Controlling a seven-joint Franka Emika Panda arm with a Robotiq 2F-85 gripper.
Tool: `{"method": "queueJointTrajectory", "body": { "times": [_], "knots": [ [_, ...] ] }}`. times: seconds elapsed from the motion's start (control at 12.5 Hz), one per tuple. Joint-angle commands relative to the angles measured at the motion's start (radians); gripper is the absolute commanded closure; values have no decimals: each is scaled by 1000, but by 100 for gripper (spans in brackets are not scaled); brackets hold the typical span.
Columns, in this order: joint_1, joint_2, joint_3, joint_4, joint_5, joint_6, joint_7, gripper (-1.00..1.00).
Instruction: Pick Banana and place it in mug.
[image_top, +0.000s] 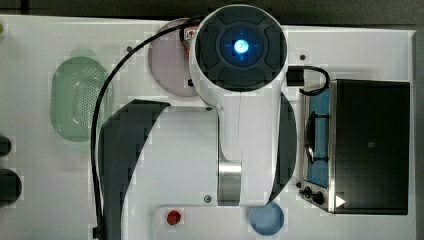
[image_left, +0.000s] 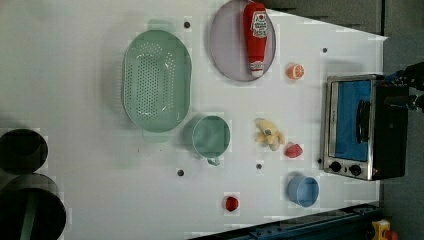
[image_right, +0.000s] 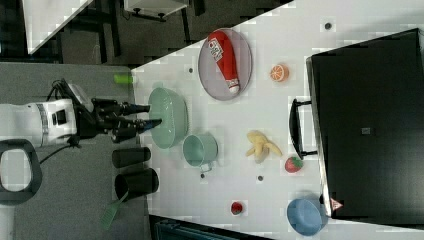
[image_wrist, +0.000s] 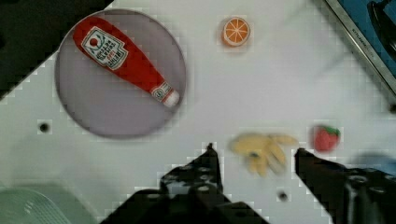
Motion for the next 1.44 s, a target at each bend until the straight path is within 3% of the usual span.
{"method": "queueJointTrajectory", "body": {
  "times": [0.08,0.24,0.64,1.44],
  "knots": [
    [-27,-221,-28,-71,17,-162,96,-60],
    [-27,-216,-27,-97,17,-158,95,-100],
    [-25,-162,-26,-242,17,-21,-55,-100],
    [-26,72,-18,-522,17,408,-725,-100]
  ]
}}
